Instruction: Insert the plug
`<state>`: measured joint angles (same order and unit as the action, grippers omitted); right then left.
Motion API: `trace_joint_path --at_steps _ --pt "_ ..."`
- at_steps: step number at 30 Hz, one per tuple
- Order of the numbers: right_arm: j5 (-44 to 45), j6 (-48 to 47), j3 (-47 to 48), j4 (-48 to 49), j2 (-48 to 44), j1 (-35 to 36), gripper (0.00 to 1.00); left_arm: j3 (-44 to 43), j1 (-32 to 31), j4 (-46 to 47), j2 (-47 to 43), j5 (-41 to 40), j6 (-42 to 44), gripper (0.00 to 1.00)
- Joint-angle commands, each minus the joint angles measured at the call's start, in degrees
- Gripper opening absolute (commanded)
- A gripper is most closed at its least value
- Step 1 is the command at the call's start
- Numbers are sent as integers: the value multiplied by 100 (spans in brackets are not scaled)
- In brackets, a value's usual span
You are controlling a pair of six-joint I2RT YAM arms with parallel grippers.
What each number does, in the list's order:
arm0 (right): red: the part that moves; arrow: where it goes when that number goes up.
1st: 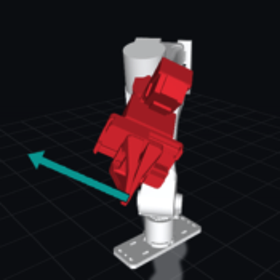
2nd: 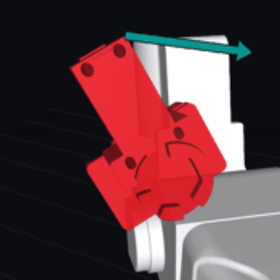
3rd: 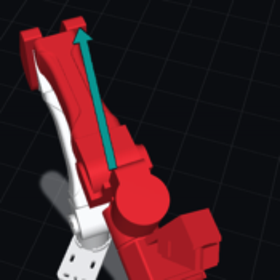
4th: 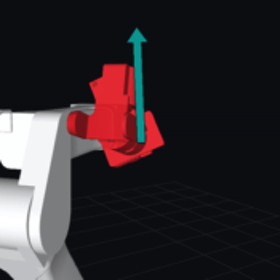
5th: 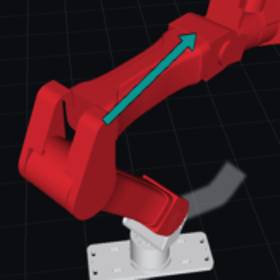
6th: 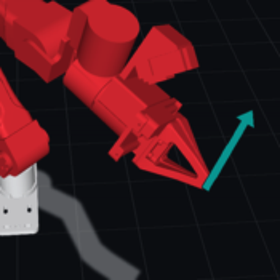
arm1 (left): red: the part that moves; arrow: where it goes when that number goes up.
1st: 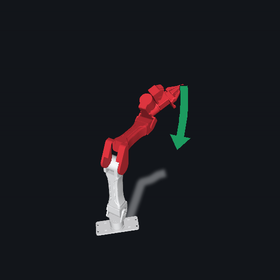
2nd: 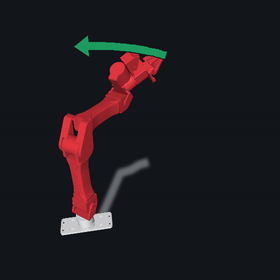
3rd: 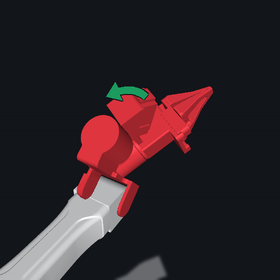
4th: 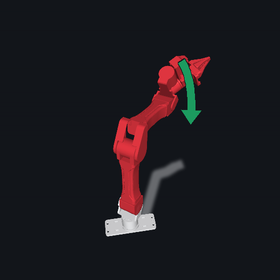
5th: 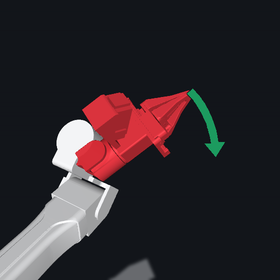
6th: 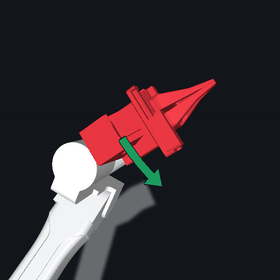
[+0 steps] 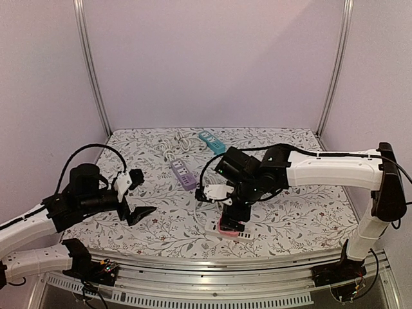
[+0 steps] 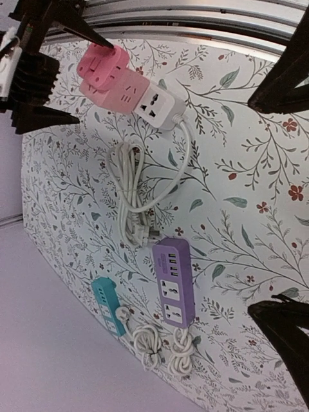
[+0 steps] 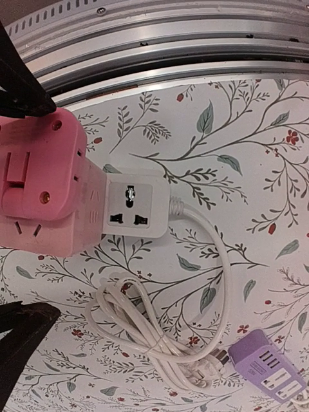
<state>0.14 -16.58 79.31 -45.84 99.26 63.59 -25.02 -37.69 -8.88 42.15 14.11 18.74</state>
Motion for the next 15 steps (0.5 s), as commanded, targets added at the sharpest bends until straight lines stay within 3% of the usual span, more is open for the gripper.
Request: trace_joint_path --at_steps 1,8,15 --pt "-147 130 211 -488 298 1 99 328 366 -192 -512 328 -435 99" --pt "-266 261 519 -627 364 4 99 453 568 -162 -938 428 -479 99" --pt "-232 357 449 -407 -285 99 99 552 583 -86 -1037 558 -538 99"
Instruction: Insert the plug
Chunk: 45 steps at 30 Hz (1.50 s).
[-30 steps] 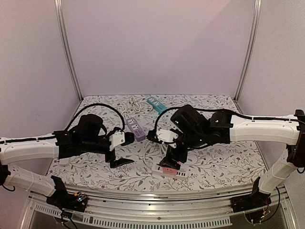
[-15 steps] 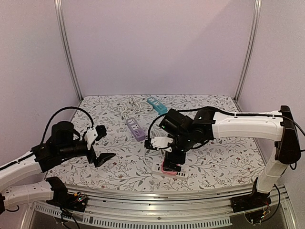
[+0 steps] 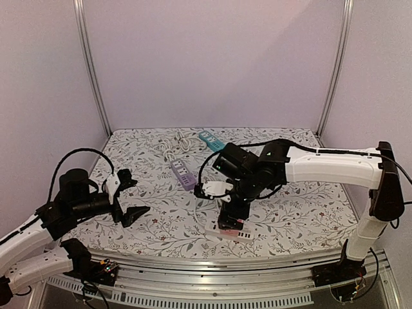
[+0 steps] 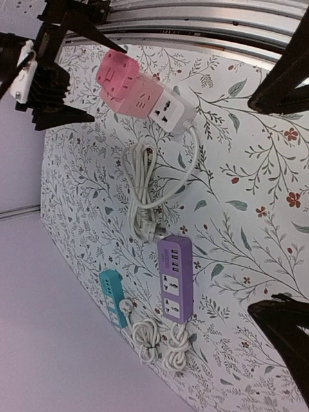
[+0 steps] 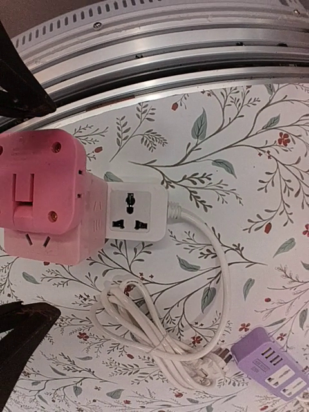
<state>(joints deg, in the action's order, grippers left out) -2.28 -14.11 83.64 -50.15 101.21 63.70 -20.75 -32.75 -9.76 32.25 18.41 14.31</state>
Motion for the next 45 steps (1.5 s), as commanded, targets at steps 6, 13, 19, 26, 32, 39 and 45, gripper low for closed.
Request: trace_joint_path --at_steps 6,13,19,26,32,39,45 --pt "636 137 -109 -184 -255 172 99 184 124 53 -105 169 -85 99" --pt "934 -6 224 -653 533 221 99 168 278 12 -118 303 -126 98" --pt "1389 39 256 -638 751 229 99 177 379 12 -156 414 -147 98" --pt "1297 257 256 -559 950 226 92 185 415 18 -162 454 -147 98" --pt "1620 609 110 -469 887 158 88 182 435 12 -162 487 -147 98" --pt "2281 1288 -56 -433 748 -229 86 186 436 19 -184 514 -138 98" --pt "2482 1536 -298 -375 567 -345 86 194 443 18 -201 532 -123 98"
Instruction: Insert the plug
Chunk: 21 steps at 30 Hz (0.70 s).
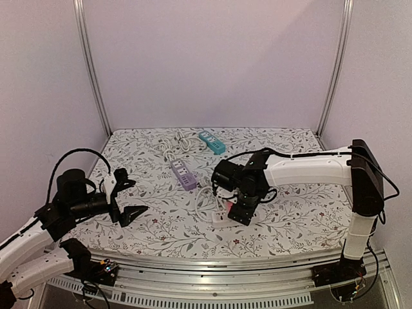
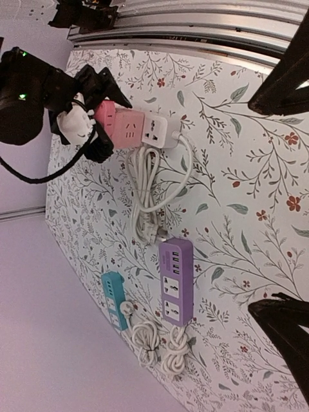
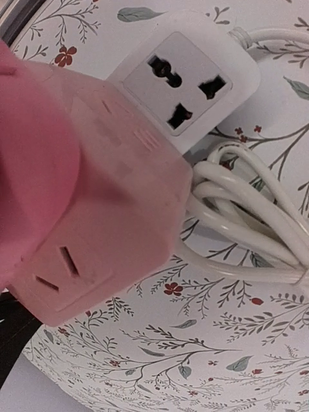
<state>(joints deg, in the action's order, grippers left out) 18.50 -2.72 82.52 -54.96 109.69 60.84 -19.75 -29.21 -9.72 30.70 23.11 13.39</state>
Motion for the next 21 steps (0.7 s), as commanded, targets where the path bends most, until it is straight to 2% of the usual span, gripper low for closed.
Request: trace_joint_path --at_steps 1,8,14,18,21 --pt "438 442 -229 117 -301 -77 86 94 83 20 -42 62 -29 98" --pt "328 441 -636 166 -767 -128 94 111 89 22 -70 79 -20 97" --pt "-142 567 -746 -36 -1814 -82 96 133 100 65 -90 33 -9 98" --pt "-211 406 -310 112 -2098 319 96 162 138 186 -78 -138 -124 98" --pt "-345 131 460 408 -1616 540 94 160 197 266 -43 -303 -187 98"
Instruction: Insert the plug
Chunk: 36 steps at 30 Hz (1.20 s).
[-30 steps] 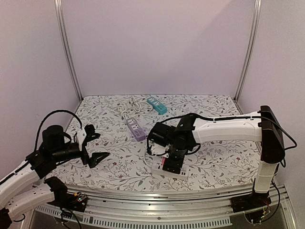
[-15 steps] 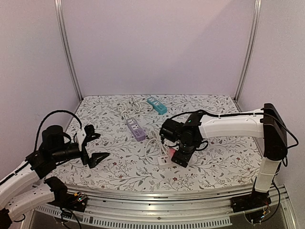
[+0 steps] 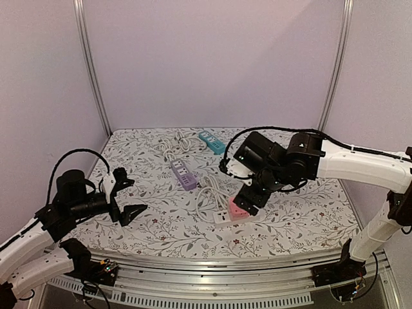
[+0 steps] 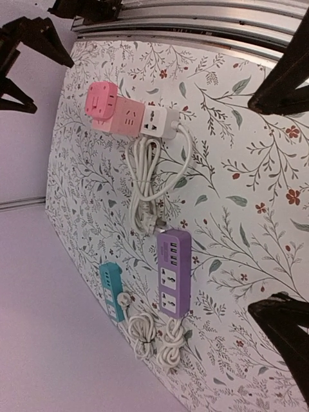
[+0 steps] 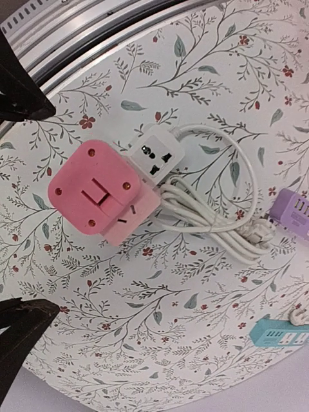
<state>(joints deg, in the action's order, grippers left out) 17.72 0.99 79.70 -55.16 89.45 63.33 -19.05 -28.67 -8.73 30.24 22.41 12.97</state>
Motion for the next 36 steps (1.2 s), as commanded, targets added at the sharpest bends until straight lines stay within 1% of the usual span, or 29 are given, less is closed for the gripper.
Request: trace_joint_path --at_steps 1,2,4,5,6,10,13,17,18,19,22,26,29,32,36 --pt "-257 -225 1056 505 631 318 90 82 180 178 12 -290 -158 98" --pt "-218 -168 1563 512 1084 334 83 77 223 193 13 -368 -173 98" --pt "-91 222 2212 451 1775 369 69 60 341 224 -20 -530 -188 98" --pt "-46 322 2420 442 2216 398 65 59 429 237 -51 -611 -190 98" --pt "-11 442 2577 443 2448 438 62 64 516 251 -101 -690 -188 98" --pt "119 1068 2965 490 3334 527 60 106 791 306 -221 -748 -137 98" --pt "90 1677 2965 711 3713 531 57 121 835 328 -230 -713 -126 98" --pt "469 2060 2972 763 4220 528 60 144 860 328 -231 -695 -111 97" --pt "465 2102 2980 792 4293 511 60 147 870 328 -237 -688 -103 97" --pt "414 2116 2973 835 4403 479 57 151 882 337 -245 -686 -94 97" --pt "201 2196 2871 983 4534 324 42 156 929 318 -268 -672 -78 97" --pt "136 2336 2293 1246 4349 59 19 156 1005 308 -316 -635 -63 97" --pt "343 2391 1787 1354 4032 -119 13 156 1066 311 -301 -626 -58 97" --pt "610 2423 1129 1445 3711 -392 12 162 1115 302 -299 -587 -49 97" --pt "710 2399 147 1660 3072 -816 11 173 1160 302 -334 -564 -23 97"
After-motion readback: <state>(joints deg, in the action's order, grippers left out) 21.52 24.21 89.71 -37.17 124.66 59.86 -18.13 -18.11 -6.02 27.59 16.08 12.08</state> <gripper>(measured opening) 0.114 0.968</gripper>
